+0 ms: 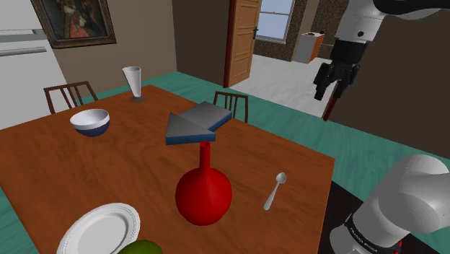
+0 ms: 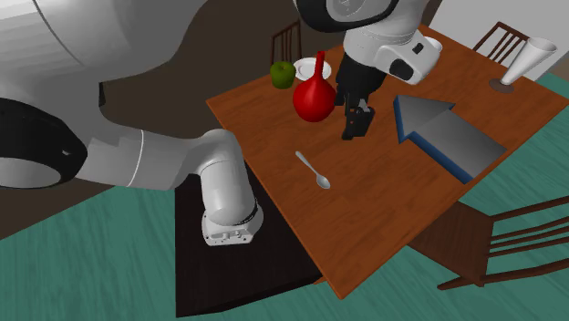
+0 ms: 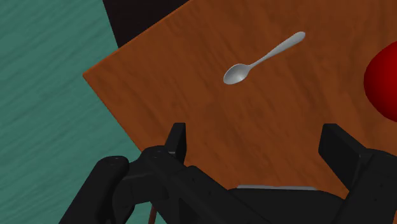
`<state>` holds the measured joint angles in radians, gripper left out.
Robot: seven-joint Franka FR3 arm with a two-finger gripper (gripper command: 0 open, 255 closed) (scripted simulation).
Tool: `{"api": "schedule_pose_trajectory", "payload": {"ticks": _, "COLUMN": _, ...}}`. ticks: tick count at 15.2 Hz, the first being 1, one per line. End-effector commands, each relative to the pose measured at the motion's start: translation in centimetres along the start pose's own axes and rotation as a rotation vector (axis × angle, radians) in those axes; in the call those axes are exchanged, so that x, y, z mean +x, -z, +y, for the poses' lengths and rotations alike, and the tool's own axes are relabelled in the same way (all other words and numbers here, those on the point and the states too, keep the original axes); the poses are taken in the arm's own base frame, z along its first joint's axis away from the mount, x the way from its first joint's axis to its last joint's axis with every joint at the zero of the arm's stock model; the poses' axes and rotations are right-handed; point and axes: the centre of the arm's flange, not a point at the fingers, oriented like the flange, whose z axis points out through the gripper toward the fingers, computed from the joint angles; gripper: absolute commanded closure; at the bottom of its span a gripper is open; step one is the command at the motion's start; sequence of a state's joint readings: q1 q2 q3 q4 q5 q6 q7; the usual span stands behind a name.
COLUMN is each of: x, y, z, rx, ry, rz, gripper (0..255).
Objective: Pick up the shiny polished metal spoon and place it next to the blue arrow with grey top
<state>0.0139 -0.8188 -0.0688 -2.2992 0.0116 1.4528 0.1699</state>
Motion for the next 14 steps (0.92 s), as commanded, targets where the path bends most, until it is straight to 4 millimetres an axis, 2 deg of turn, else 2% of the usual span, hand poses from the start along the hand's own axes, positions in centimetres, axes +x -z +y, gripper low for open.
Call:
{"api": "schedule_pose_trajectory", "payload": {"ticks": 1, "x": 0.0, "y": 0.0, "z": 0.0, "rx": 0.0, "ry": 0.0, "rz": 0.0, "gripper": 0}}
{"api": "schedule_pose_trajectory", "payload": {"ticks": 7, "x": -1.7, "y": -7.3, "z": -3.7, "rx": -0.053, "ry": -0.227, "rz": 0.025, "gripper": 0}}
{"api": "schedule_pose_trajectory", "payload": {"ticks": 14, "x": -2.5, "y": -16.0, "z": -7.9, "rx": -0.116, "ry": -0.492, "rz": 0.055, "gripper": 0}}
